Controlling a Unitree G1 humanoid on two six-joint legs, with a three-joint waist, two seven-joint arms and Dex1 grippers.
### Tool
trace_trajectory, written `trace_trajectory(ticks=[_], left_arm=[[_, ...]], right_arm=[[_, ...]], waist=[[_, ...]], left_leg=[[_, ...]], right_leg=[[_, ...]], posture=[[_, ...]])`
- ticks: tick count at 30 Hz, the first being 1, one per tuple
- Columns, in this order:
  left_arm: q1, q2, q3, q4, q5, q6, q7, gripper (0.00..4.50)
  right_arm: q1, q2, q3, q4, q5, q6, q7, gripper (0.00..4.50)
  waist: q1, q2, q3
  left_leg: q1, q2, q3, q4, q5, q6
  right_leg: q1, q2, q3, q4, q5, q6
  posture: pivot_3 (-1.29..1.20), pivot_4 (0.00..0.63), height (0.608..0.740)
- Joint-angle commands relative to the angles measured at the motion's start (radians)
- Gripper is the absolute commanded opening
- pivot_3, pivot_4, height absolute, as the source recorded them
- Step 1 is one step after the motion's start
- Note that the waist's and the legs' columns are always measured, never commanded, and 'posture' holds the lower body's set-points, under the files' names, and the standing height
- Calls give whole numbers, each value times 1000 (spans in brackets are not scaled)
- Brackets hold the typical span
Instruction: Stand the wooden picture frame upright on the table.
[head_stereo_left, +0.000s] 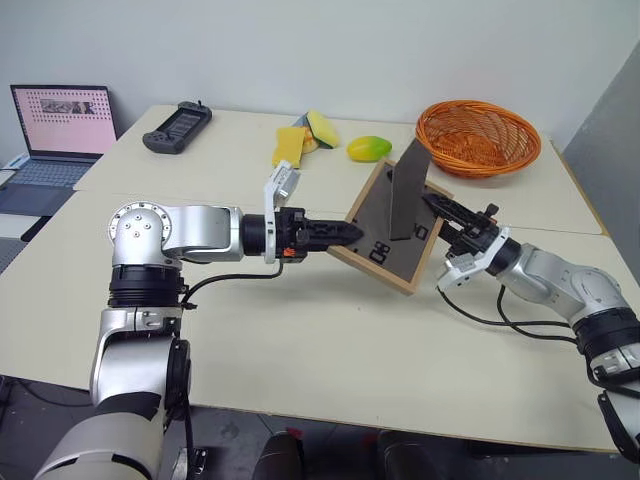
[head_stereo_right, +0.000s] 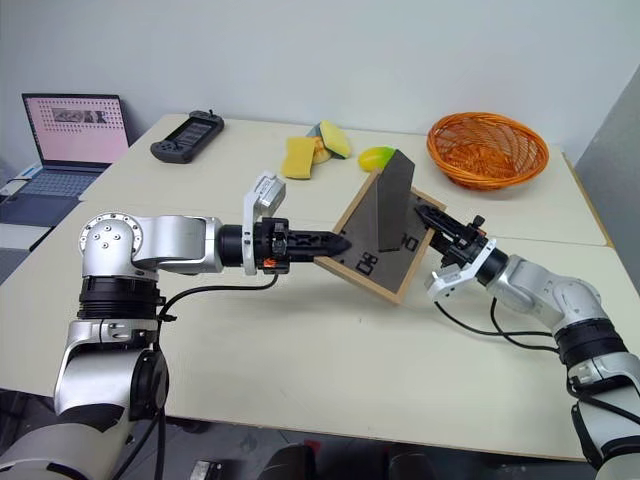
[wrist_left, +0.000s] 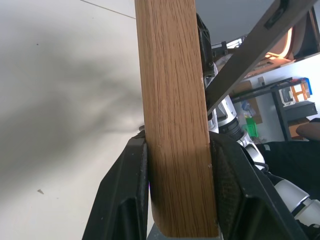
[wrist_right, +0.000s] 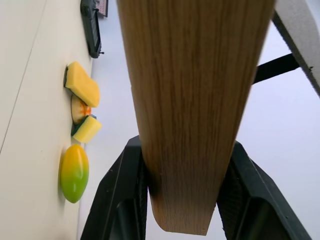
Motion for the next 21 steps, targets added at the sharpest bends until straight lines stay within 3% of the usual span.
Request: trace_trajectory(ticks=[1, 15, 21], left_arm=[[-9, 30, -34, -65, -78, -43, 25, 1329], [-1, 71, -102, -80, -133, -135, 48, 1329], [1, 75, -102, -90, -136, -150, 43, 2677]], right_arm=[[-13, -18, 4, -15, 7, -6, 7, 1344], [-14, -20, 6, -21, 6, 8, 12, 1294], [-21, -16, 10, -16, 10, 8, 20, 1292]], waist=[[0, 0, 0], [0, 0, 0], [0, 0, 0]], left_leg=[[0, 0, 0, 0, 0, 0], [0, 0, 0, 3, 0, 0], [0, 0, 0, 3, 0, 0]], right_leg=[[0, 0, 0, 0, 0, 0], [1, 0, 0, 1, 0, 0], [1, 0, 0, 1, 0, 0]], posture=[[0, 150, 740], [0, 150, 740], [0, 150, 740]])
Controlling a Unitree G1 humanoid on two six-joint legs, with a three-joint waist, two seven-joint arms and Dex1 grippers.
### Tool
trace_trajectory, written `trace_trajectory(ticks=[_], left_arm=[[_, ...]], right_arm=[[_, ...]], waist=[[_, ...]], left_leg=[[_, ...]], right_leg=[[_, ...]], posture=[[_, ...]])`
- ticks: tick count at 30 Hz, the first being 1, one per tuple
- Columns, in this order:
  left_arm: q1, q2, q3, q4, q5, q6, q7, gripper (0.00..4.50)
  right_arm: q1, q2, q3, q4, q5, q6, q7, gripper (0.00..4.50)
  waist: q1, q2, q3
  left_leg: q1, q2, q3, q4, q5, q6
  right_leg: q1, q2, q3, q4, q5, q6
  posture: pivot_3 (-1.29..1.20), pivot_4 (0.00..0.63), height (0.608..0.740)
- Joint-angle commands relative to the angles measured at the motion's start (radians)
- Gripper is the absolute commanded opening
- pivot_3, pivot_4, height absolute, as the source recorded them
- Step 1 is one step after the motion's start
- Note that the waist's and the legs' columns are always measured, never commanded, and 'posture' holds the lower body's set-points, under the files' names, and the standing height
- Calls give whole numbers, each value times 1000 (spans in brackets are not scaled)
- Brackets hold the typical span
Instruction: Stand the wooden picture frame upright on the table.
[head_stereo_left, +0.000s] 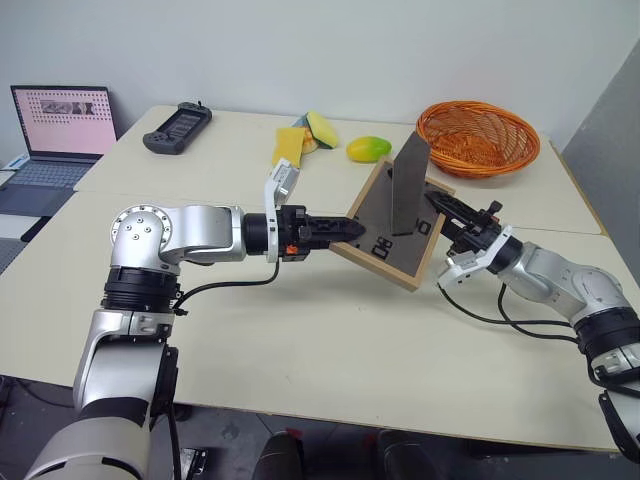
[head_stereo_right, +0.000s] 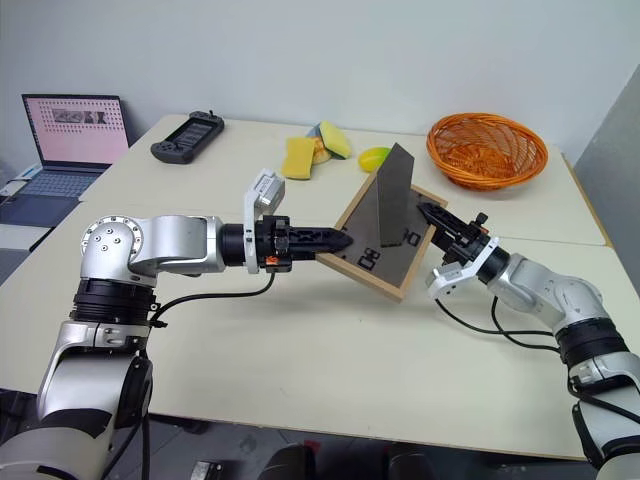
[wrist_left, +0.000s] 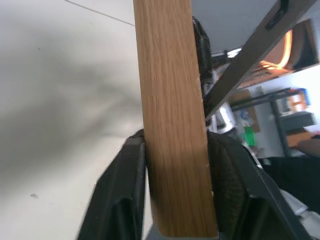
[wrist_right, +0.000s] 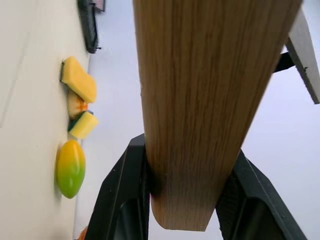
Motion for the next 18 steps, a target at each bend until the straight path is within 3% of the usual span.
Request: trace_trajectory(ticks=[1, 7, 10, 13, 16, 18], left_arm=[[-17, 15, 15, -48, -18, -27, -16, 2832], [-11, 34, 30, -85, 45, -21, -73, 4152], [53, 121, 94, -283, 358, -170, -344, 4152], [155, 212, 67, -444, 669, -394, -582, 4152], [263, 242, 72, -568, 850, -546, -683, 4152], [326, 238, 98, -644, 894, -585, -698, 4152]], right_arm=[[-21, -10, 0, -16, 10, 0, 8, 1292], [-24, -8, 9, -8, 12, 0, 8, 1292], [-31, 0, 13, 8, 32, -15, 21, 1292], [-40, 22, 15, 44, 85, -43, 60, 1292], [-52, 54, 12, 86, 167, -68, 127, 1292], [-63, 70, 12, 110, 205, -85, 164, 1292]], waist=[[0, 0, 0], [0, 0, 0], [-6, 0, 0], [-12, 0, 0], [-11, 0, 0], [-9, 0, 0]], left_leg=[[0, 0, 0, 0, 0, 0], [0, 0, 0, 0, 0, 0], [0, 0, 0, 0, 0, 0], [0, 1, 1, -1, 0, 0], [0, 0, 1, -1, 0, 0], [0, 1, 1, -1, 0, 0]], right_leg=[[0, 0, 0, 0, 0, 0], [0, 0, 0, 0, 0, 0], [0, 0, 0, 0, 0, 0], [0, 1, 0, 0, 0, 0], [1, 1, 1, -2, 0, -1], [1, 0, 1, -2, 0, -1]], posture=[[0, 150, 740], [0, 150, 740], [0, 150, 740], [0, 150, 740], [0, 150, 740], [0, 150, 740]])
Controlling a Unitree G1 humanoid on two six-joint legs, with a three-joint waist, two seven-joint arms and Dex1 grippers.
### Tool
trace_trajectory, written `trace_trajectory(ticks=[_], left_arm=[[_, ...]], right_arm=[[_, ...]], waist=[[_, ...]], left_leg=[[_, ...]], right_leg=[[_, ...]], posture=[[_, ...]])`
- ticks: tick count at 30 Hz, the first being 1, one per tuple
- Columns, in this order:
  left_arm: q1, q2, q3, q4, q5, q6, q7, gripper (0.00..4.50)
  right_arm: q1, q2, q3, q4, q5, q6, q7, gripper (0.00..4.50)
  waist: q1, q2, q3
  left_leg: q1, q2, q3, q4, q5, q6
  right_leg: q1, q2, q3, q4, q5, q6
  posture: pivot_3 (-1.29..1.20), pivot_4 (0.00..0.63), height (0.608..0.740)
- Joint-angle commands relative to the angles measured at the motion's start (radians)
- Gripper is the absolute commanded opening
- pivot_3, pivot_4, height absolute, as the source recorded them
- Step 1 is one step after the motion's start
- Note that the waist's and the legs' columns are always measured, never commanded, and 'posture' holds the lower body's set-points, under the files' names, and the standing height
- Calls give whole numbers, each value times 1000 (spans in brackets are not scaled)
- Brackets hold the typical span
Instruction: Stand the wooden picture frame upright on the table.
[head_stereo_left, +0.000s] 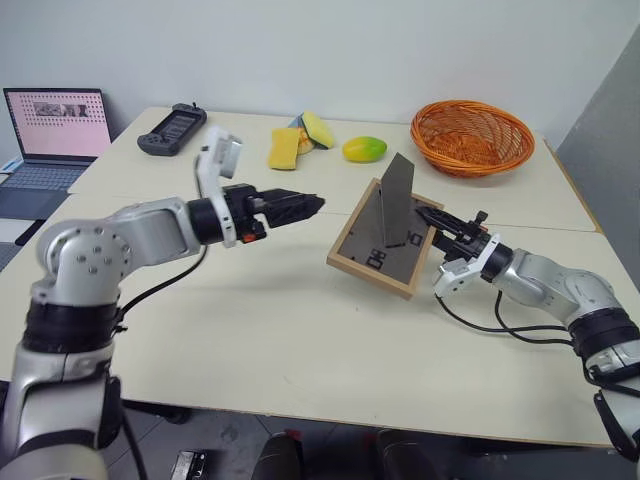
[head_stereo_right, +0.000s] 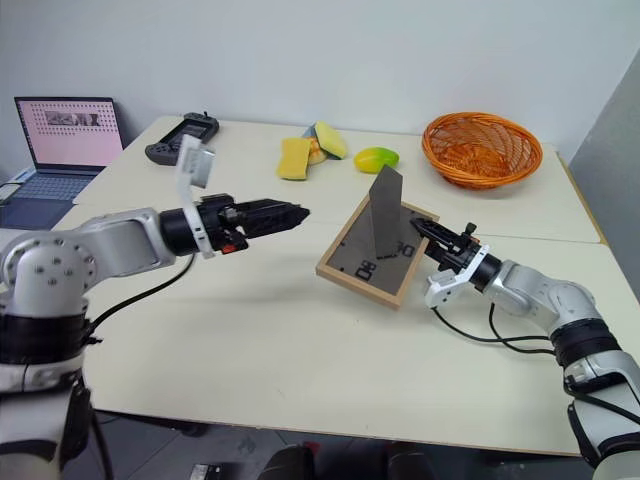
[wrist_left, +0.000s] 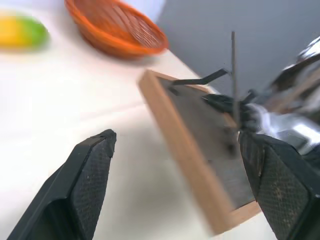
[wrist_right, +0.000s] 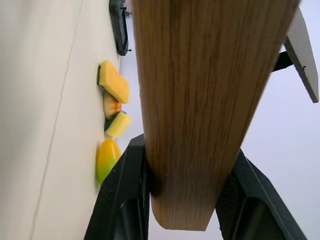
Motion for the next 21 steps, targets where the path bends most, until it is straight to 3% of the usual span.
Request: trace_trajectory(ticks=[1, 6, 9, 12, 17, 21], left_arm=[[100, -1, 57, -188, 123, -122, -56, 4152], [240, -54, 149, -341, 73, -110, 34, 4152], [300, -62, 217, -371, -1, -85, 61, 4152], [345, -33, 295, -375, -98, -55, 53, 4152], [404, 26, 376, -399, -164, -32, 46, 4152], [439, 64, 385, -422, -159, -23, 14, 4152]], right_arm=[[-50, 30, -22, 33, 149, -52, 84, 1292], [-52, 151, -23, 93, 544, -43, 421, 1292], [-17, 260, -52, 28, 852, 160, 707, 1292], [17, 346, -103, -60, 1077, 418, 888, 1292], [65, 430, -139, -173, 1251, 708, 1061, 1292], [97, 479, -148, -219, 1303, 848, 1133, 1292]], waist=[[0, 0, 0], [-2, -1, 0], [-10, -1, 1], [-15, -1, 1], [-12, -1, 1], [-10, 0, 1]], left_leg=[[0, 0, 0, 0, 0, 0], [0, 1, 0, 0, -2, 3], [0, 1, -1, 0, -2, 3], [1, 2, -5, 0, -2, 3], [0, 2, -9, 0, -2, 3], [0, 2, -9, 0, -2, 3]], right_leg=[[0, 0, 0, 0, 0, 0], [0, 0, 0, 0, 0, 0], [0, 0, -1, 1, 0, 0], [3, 0, -4, 1, 0, 0], [3, 0, -8, 2, 0, 0], [3, 0, -9, 1, -1, -1]], posture=[[0, 150, 740], [0, 150, 740], [0, 150, 740], [0, 150, 740], [0, 150, 740], [0, 150, 740]])
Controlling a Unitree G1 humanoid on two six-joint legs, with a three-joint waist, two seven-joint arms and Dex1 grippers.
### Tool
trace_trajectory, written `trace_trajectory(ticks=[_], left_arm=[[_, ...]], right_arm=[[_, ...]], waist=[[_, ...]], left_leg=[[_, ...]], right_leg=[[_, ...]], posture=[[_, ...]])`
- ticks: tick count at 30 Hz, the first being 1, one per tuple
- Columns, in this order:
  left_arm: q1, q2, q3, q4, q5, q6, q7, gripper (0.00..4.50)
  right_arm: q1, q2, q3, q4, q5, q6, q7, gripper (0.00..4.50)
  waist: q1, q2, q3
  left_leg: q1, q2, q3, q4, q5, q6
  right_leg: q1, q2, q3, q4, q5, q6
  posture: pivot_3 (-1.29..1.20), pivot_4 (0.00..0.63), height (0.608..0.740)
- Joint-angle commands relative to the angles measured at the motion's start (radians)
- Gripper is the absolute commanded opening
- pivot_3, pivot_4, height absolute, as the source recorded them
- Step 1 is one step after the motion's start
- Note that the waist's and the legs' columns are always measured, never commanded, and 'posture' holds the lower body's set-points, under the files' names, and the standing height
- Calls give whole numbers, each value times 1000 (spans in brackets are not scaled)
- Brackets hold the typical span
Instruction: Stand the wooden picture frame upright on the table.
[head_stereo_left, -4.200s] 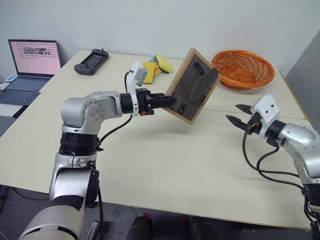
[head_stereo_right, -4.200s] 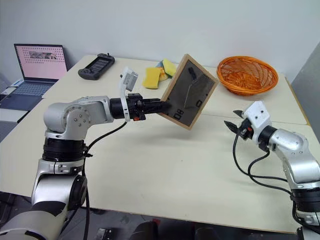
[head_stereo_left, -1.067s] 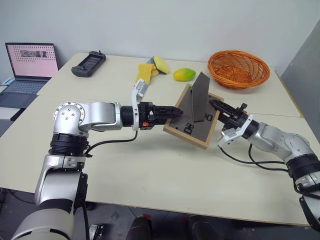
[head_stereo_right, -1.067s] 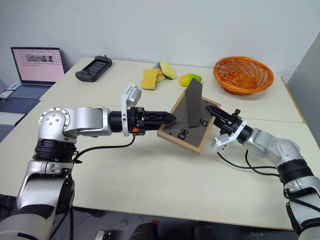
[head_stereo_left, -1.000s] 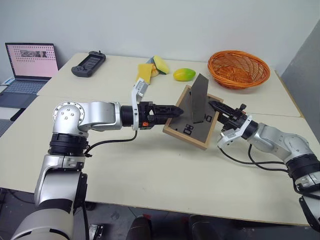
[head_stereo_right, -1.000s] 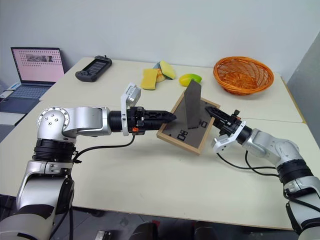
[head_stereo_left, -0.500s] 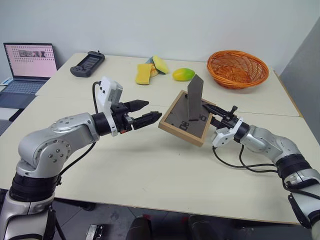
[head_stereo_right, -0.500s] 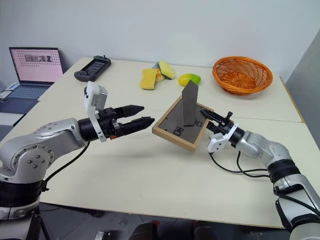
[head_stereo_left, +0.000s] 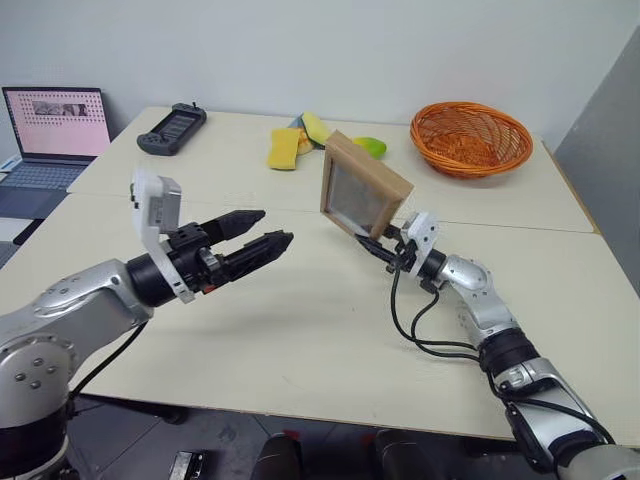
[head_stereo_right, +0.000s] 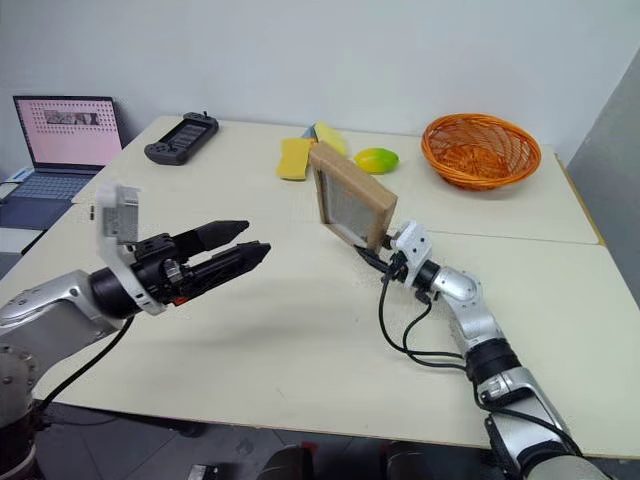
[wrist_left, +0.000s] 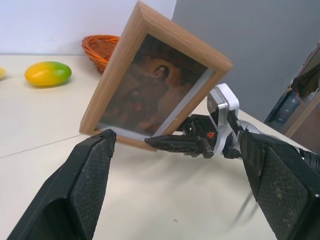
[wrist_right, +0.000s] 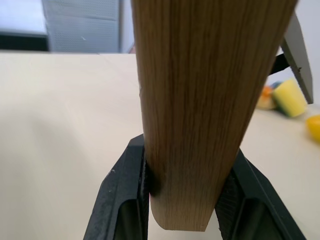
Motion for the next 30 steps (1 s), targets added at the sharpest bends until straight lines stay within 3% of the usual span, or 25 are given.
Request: trace_trajectory(ticks=[1, 8, 19, 26, 30], left_arm=[[34, 49, 29, -58, 3, 1, -45, 4152], [118, 114, 43, -100, 59, -1, -103, 4152], [203, 256, 141, -123, 151, 2, -262, 4152], [206, 256, 151, -135, 149, 3, -262, 4152], [209, 235, 127, -148, 173, -12, -243, 4152]], right_arm=[[21, 49, -34, -90, 88, 132, 86, 1292], [97, 102, -31, -114, 91, 227, 171, 1292], [174, 178, -19, -4, 18, 163, 233, 1292], [158, 164, -12, 55, -46, 137, 254, 1292], [153, 135, 4, -8, -70, 185, 263, 1292]], waist=[[-1, 0, 0], [-1, 0, 0], [-4, 0, 0], [-7, 0, 0], [-8, 0, 0]], left_leg=[[0, 0, 0, 0, 0, 0], [0, 1, 0, -3, 0, 0], [1, 2, 0, -9, 0, 0], [3, 2, 1, -10, 0, 0], [4, 2, 1, -10, 0, 0]], right_leg=[[0, 0, 0, 0, 0, 0], [-1, 1, 0, -1, -2, -2], [-3, 2, -2, -1, -4, -5], [-2, 2, -2, -1, -5, -6], [-2, 2, -2, -1, -5, -6]], posture=[[0, 150, 740], [0, 150, 740], [0, 150, 740], [0, 150, 740], [0, 150, 740]])
